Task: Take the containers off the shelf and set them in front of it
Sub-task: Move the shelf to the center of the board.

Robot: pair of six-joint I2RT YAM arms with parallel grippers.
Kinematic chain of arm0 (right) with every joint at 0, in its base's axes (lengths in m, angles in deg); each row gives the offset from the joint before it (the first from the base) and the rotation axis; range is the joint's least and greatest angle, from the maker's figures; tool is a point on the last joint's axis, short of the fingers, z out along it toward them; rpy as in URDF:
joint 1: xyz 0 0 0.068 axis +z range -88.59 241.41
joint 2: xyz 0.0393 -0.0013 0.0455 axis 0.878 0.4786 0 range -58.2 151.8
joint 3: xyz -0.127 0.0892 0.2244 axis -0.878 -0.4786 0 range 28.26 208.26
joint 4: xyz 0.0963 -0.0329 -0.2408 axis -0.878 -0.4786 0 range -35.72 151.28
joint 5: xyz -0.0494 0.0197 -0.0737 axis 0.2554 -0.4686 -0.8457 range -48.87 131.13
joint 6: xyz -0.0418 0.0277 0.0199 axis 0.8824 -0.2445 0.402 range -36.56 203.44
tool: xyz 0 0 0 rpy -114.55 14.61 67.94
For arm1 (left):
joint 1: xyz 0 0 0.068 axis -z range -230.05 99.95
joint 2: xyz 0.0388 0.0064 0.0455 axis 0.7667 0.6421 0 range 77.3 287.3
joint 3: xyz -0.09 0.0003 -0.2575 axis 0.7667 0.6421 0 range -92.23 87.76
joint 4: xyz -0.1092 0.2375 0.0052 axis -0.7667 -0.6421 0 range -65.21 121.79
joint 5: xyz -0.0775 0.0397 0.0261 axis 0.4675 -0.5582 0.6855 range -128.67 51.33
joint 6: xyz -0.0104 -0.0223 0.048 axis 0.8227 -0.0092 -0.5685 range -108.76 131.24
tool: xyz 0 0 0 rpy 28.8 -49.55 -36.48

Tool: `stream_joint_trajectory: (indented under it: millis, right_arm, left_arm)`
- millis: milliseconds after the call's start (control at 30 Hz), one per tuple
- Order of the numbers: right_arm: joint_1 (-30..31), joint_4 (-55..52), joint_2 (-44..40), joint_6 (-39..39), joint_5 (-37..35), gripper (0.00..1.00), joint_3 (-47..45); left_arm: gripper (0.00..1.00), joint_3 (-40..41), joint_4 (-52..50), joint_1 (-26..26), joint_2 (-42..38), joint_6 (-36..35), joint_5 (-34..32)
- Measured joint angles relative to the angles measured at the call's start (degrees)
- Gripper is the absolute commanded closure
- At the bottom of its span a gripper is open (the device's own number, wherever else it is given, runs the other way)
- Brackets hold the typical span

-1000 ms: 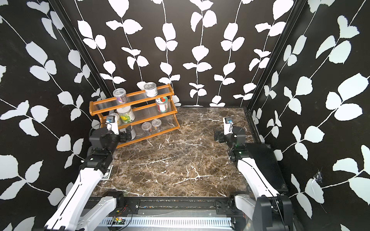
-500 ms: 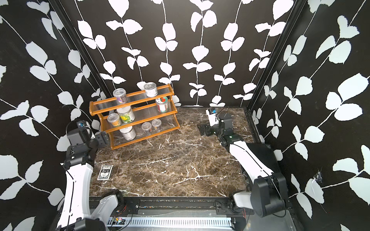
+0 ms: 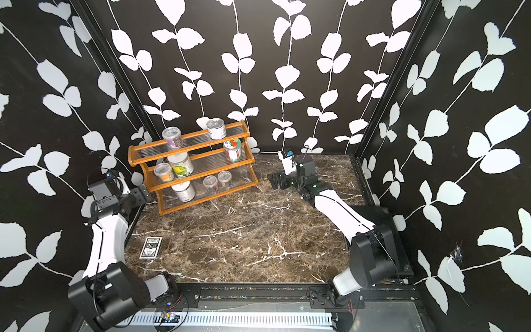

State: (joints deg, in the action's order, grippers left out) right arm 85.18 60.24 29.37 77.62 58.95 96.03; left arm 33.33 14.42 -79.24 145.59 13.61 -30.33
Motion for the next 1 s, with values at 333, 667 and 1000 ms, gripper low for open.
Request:
stream_joint_trajectory:
  millis: [333, 667, 1000]
  right_arm:
    - [1.7, 1.7, 8.0, -1.4, -0.4, 0.0, 4.4]
    - [2.5, 3.8, 15.7, -3.0, -0.7, 0.0, 12.0]
    - [3.4, 3.6, 22.2, -3.3, -1.1, 0.0, 19.8]
  left_arm:
    - [0.23, -1.4, 4.9, 0.0, 7.4, -2.6, 4.8]
    - [0.32, -4.8, 7.0, 0.0, 10.0, -4.2, 6.1]
    - [0.42, -4.7, 7.0, 0.2, 10.9, -7.8, 5.9]
